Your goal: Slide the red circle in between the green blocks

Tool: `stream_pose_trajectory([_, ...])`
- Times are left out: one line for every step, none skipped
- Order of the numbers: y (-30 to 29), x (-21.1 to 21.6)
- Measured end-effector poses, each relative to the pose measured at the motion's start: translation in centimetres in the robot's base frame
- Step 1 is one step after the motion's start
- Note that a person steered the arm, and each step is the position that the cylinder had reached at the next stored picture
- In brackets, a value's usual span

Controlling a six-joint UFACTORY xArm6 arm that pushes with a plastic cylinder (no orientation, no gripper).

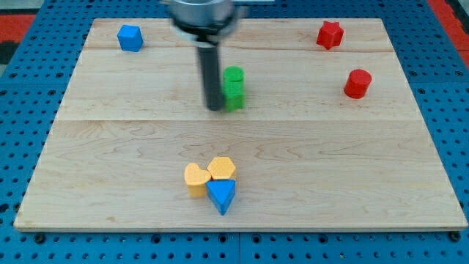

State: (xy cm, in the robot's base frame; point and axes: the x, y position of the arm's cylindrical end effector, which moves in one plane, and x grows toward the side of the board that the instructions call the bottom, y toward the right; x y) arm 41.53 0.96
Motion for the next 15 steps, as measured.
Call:
stream_pose_trajectory([9.4, 0.1])
stream_pose_trajectory([16.6, 0.9])
stream_pose_trajectory([25.2, -1.3])
stream_pose_trajectory([26.2, -5.3])
stream_pose_trajectory([19.5, -4.9])
stream_pose_trajectory([11.9, -3.6])
stream_pose_trajectory([12.9, -2.1])
stream_pose_trajectory([11.9, 0.9])
stream_pose_trajectory([8.5, 0.2])
stream_pose_trajectory([6.7, -2.4])
stream_pose_trajectory([5.0, -3.9])
stream_pose_trajectory([8.2, -3.4])
stream_pose_trajectory([10.9, -4.5])
stream_pose_trajectory([10.3, -7.5])
stream_pose_trajectory([8.4, -8.3])
